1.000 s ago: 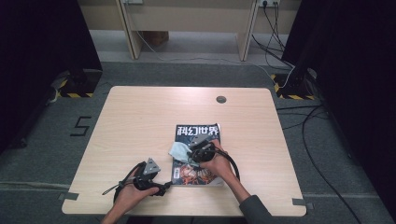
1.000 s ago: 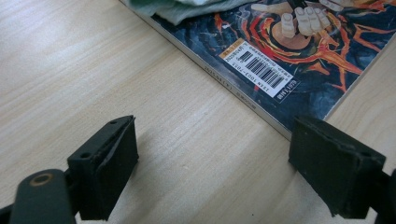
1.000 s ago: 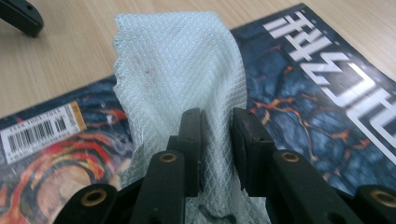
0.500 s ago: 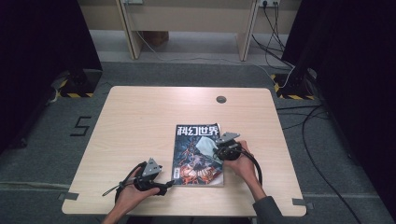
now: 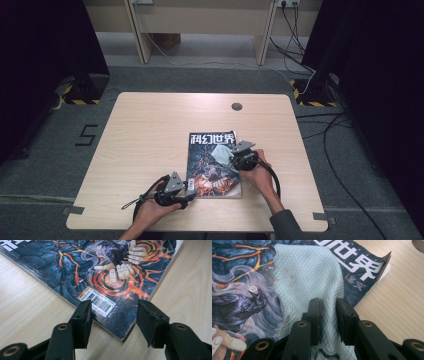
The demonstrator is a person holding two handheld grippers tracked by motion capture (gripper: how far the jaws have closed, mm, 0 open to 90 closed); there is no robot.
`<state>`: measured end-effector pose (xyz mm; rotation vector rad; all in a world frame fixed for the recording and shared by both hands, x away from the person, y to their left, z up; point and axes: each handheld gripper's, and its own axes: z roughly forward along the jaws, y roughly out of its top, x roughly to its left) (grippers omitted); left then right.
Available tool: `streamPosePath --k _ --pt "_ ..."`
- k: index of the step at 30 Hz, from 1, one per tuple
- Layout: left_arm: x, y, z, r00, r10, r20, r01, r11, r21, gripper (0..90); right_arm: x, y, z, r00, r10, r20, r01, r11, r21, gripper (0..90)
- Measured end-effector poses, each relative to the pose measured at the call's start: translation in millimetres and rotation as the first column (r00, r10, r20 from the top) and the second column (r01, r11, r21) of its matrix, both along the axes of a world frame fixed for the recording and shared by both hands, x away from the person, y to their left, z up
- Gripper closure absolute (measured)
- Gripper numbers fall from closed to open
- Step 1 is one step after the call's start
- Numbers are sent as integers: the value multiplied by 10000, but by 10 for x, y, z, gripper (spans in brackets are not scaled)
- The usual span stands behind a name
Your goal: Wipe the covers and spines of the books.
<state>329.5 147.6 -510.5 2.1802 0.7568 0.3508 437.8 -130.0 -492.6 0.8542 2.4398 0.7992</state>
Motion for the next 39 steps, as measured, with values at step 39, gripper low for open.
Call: streamPosePath --k 39 --pt "-121 574 100 9852 1486 -849 -1531 9870 -485 175 13 46 22 9987 -500 18 500 9981 -351 751"
